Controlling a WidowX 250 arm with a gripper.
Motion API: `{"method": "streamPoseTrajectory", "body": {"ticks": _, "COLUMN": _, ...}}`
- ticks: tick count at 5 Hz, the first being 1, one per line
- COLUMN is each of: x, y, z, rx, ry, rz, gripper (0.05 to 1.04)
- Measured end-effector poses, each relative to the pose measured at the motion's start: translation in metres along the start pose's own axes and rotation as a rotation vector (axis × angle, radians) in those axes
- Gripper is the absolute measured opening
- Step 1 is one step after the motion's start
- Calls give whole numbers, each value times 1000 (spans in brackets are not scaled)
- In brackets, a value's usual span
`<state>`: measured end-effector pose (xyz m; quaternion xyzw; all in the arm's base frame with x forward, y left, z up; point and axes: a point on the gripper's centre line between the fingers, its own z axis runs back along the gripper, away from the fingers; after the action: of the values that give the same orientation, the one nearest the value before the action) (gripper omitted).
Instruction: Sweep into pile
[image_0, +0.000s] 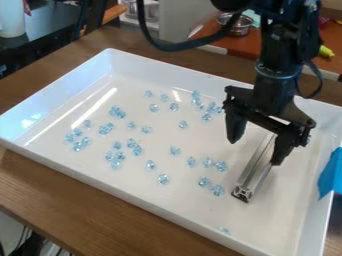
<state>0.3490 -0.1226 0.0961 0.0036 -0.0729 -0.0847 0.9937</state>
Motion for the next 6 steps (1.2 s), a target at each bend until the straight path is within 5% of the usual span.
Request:
{"method": "streamPoseTrajectory", "body": {"ticks": 1, "x": -5, "y": 2, "z": -5, "rx": 5, "ry": 19, "rz": 20, "gripper": 972}}
{"method": "streamPoseTrajectory", "body": {"ticks": 3, "x": -14, "y": 15, "z": -13, "rx": -4, "ry": 46, "rz": 38, "gripper": 409}}
{"method": "streamPoseTrajectory", "body": {"ticks": 6, "x": -48, "y": 86, "z": -3, "rx": -45, "ry": 55, "rz": 204, "gripper": 378}}
